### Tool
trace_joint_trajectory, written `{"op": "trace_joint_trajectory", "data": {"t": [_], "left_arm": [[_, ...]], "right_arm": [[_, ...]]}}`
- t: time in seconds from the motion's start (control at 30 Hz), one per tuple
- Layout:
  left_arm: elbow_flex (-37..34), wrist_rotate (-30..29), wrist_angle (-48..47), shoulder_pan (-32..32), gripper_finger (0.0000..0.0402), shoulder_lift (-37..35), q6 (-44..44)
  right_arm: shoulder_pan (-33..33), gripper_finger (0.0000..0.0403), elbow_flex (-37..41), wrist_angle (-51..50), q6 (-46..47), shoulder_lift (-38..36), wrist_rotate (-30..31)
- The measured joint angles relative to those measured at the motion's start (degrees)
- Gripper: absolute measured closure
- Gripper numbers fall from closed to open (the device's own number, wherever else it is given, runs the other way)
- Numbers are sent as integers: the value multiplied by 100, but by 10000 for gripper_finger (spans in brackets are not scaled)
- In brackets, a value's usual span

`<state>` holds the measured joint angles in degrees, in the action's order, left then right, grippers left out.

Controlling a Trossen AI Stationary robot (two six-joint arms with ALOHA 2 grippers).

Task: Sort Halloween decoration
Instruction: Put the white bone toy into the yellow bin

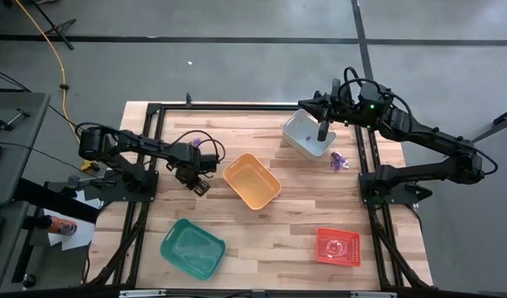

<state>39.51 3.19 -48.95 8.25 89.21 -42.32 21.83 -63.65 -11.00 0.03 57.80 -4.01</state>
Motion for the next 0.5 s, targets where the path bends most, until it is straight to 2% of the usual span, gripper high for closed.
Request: {"op": "trace_joint_trajectory", "data": {"t": [0.3,0.5], "left_arm": [[-7,43,11,2,395,-7,134],[-7,56,11,3,397,-7,257]], "right_arm": [[1,402,-1,-46,0,0,0],[-1,402,0,-46,0,0,0]]}}
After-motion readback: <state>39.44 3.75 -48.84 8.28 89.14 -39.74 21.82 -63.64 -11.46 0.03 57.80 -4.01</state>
